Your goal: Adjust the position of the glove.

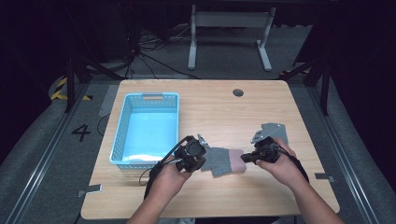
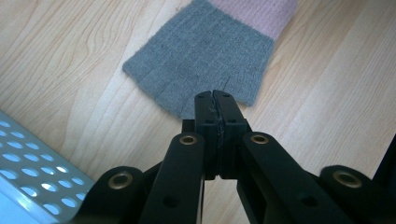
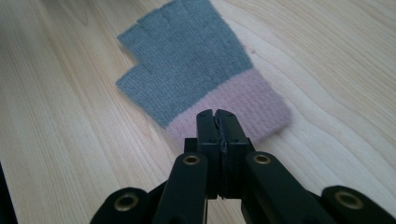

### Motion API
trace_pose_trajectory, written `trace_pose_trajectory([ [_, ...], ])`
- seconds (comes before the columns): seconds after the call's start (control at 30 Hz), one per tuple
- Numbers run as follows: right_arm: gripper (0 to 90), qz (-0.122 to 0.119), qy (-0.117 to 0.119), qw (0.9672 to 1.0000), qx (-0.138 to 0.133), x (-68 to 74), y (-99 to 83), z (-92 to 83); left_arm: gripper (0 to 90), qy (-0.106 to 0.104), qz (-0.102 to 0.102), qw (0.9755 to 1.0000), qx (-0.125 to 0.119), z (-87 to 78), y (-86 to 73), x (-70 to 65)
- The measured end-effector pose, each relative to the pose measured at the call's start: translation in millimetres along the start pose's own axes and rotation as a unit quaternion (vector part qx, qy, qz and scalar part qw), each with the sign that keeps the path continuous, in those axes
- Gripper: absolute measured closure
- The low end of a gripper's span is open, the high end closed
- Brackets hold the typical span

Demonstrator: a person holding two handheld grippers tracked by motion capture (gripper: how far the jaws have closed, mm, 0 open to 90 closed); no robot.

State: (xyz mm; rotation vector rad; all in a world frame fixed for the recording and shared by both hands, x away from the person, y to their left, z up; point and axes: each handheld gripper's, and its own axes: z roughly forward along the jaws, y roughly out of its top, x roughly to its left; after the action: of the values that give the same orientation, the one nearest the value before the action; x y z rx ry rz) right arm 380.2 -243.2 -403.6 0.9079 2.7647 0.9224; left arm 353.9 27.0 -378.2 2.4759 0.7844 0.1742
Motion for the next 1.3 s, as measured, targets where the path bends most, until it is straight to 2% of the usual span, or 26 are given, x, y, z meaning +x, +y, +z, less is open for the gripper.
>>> trace_pose_trajectory([
  [0.2, 90.0, -0.005, -0.004, 1.0, 0.006, 3.8, 2.5, 20.1, 89.4, -0.005, -0.004, 1.0, 0.0, 1.3, 0.1, 0.9],
  [0.37, 89.9, -0.005, -0.006, 0.9999, 0.007, 3.5, 4.3, 28.5, 88.1, -0.004, 0.001, 1.0, 0.001, 2.0, 0.6, -0.4],
  [0.5, 89.8, -0.003, -0.003, 0.9998, 0.018, 1.6, 3.0, 36.0, 86.1, -0.001, 0.001, 1.0, -0.002, 2.0, 0.4, 0.9],
  [0.9, 90.0, 0.008, 0.005, 0.9994, 0.035, -0.3, -3.5, 31.5, 81.3, 0.002, 0.007, 0.9999, -0.008, 0.7, 3.0, 1.8],
  [1.3, 90.0, 0.027, -0.023, 0.9973, 0.064, 11.9, -19.2, 16.5, 80.5, -0.009, 0.028, 0.9995, -0.009, 4.6, 15.9, -0.3],
])
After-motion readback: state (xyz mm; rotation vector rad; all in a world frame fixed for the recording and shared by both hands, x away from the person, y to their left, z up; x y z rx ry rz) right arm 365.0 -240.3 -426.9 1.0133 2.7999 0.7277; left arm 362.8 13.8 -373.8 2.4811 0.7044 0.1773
